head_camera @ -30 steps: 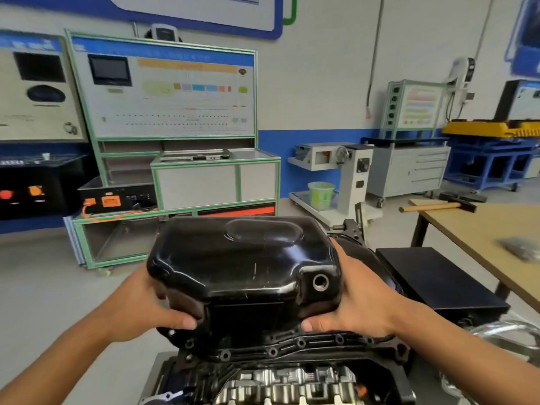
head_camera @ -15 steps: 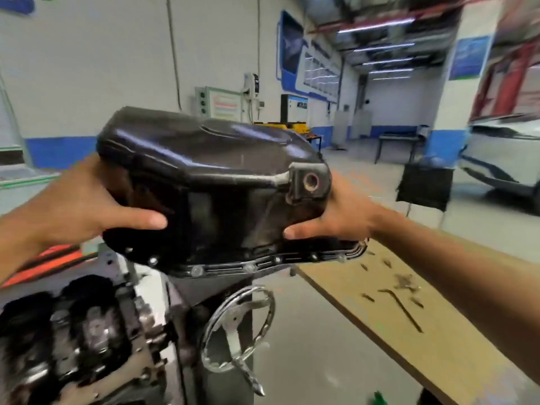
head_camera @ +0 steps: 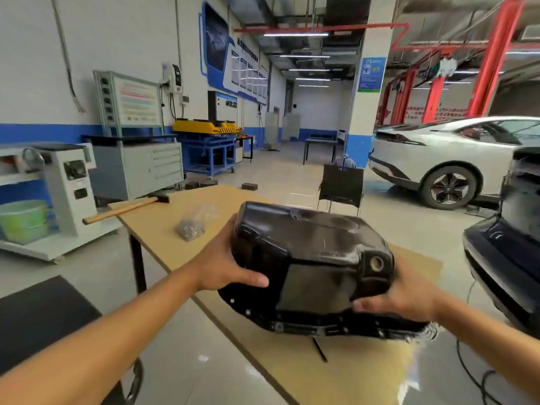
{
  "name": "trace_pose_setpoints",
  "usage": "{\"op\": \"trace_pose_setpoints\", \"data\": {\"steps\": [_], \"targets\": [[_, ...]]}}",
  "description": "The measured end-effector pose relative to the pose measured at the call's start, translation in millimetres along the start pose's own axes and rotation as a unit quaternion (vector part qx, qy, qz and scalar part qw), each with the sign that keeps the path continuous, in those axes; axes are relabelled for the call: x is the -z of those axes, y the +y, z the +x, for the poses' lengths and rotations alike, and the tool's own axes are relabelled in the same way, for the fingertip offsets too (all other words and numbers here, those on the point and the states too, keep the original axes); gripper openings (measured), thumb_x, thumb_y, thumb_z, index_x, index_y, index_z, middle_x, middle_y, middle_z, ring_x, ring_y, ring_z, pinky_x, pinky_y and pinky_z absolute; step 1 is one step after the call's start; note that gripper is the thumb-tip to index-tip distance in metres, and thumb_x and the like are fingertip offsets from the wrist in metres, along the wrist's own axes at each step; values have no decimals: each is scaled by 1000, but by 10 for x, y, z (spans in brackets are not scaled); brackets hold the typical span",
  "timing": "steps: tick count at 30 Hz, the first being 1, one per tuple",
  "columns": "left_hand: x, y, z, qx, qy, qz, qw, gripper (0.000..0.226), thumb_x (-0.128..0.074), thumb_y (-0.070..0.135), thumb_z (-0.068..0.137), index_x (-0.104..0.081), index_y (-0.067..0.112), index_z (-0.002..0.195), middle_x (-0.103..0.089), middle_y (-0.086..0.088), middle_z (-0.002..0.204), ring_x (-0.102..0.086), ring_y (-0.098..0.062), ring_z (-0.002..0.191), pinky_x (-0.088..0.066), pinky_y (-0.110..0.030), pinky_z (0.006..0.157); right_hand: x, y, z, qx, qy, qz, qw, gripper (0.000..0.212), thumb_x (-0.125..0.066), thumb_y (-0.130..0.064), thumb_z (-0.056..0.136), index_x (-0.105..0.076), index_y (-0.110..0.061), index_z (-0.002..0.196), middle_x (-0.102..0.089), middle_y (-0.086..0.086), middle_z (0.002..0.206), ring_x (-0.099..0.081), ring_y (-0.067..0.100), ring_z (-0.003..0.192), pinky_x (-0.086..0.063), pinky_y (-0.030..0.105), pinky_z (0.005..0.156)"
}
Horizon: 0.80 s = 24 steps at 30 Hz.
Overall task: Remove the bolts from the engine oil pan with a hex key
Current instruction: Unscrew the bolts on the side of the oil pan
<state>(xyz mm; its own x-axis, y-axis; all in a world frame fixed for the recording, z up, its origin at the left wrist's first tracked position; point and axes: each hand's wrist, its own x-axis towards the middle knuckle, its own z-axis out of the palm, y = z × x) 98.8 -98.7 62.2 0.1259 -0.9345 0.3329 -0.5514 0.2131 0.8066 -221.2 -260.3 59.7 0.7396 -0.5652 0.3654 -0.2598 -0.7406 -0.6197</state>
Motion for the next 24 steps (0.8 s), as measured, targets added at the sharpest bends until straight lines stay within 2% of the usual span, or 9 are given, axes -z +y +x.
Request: {"op": "trace_pose_setpoints", "data": {"steps": [1, 2, 5, 8, 14, 21, 24], "targets": [[-37, -63, 69, -2, -5, 3, 1000, 117, -96, 44, 45, -35, 28, 143, -58, 8, 135, -54, -9, 128, -45, -40, 109, -33, 114, 12, -10, -6, 8, 1000, 95, -95, -52, 46, -55, -29, 129, -70, -18, 115, -65, 2, 109, -51, 26, 96], [-50, -125, 125, -2, -10, 6, 1000, 116, -96, 43, 46, -35, 28, 144, -56, 8, 137, -52, -9, 129, -43, -43, 111, -65, 213, 40, -14, -12, 14, 1000, 97, -97, -48, 48, -53, -27, 132, -70, -13, 118, -65, 7, 112, -51, 30, 97], [-42, -316, 229, 4, -23, 12, 1000, 115, -94, 43, 48, -33, 30, 145, -54, 11, 138, -50, -6, 130, -40, -44, 113, -177, 406, 141, -23, -34, 29, 999, 94, -98, -34, 54, -51, -26, 135, -69, -13, 121, -64, 4, 113, -51, 17, 92], [-62, -488, 225, 14, -24, 13, 1000, 115, -94, 42, 49, -34, 26, 146, -54, 7, 140, -50, -10, 132, -39, -47, 113, -306, 545, 199, -30, -48, 42, 998, 91, -98, -33, 55, -51, -25, 133, -69, -15, 119, -64, 2, 110, -49, 11, 87], [-147, -646, 171, 25, -17, 0, 1000, 118, -95, 50, 46, -36, 22, 145, -56, 4, 139, -51, -13, 132, -39, -49, 113, -440, 672, 213, -51, -67, 66, 994, 94, -99, -33, 55, -46, -28, 133, -69, -17, 118, -66, 1, 108, -51, 11, 85], [-206, -787, 169, 29, -34, -15, 999, 115, -95, 50, 51, -35, 23, 146, -56, 1, 140, -51, -18, 133, -39, -51, 112, -471, 650, 204, -64, -66, 54, 994, 100, -98, -41, 54, -42, -34, 136, -65, -28, 120, -61, -9, 109, -45, 3, 83], [-232, -920, 164, 32, -39, -25, 998, 115, -95, 50, 51, -36, 22, 146, -57, -1, 140, -51, -20, 133, -39, -53, 111, -493, 706, 240, -69, -80, 48, 993, 98, -97, -40, 56, -40, -38, 136, -64, -26, 122, -61, -5, 111, -48, 7, 86]]}}
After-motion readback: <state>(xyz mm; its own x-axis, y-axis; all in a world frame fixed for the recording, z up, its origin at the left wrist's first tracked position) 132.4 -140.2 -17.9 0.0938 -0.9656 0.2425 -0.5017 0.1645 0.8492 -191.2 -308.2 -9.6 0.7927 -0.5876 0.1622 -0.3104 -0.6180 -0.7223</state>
